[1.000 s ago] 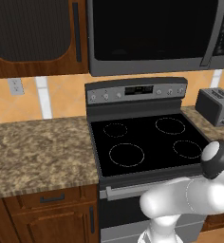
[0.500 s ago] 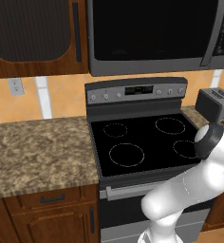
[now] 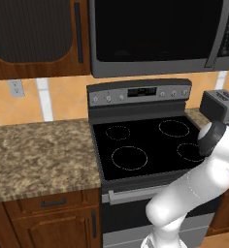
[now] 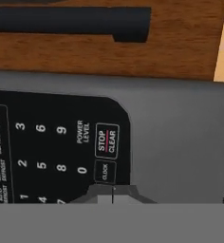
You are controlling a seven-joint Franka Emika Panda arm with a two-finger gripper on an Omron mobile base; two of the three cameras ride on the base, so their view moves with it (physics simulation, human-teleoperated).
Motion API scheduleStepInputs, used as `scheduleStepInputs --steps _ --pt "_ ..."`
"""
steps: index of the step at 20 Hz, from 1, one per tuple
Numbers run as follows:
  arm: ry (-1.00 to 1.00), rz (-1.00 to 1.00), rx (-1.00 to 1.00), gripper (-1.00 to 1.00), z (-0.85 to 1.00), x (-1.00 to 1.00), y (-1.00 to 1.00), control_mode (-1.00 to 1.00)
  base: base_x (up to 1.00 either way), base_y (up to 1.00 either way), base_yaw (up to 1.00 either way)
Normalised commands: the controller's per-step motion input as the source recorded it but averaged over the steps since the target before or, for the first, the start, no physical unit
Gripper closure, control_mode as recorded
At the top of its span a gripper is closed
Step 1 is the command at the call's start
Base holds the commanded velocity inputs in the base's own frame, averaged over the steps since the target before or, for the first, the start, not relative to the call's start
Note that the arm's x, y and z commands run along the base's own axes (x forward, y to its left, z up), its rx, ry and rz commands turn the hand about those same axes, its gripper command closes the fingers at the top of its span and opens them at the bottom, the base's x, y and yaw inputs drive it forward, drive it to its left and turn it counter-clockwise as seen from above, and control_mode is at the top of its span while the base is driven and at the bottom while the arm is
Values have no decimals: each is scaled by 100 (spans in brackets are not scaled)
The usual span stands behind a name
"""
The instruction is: Open the microwave, place the bowl with waffle inside the microwave, then close the microwave door and turn it on.
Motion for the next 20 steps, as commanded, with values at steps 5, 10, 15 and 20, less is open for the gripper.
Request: scheduleStepInputs --steps 5,10,15,20 --pt "0 3 0 100 14 26 33 -100 0 0 0" --pt "1 0 3 100 9 67 5 -100 0 0 0" --pt "0 0 3 100 -7 68 -3 -100 0 0 0" --pt "-8 3 -1 100 -4 -70 1 -100 0 0 0"
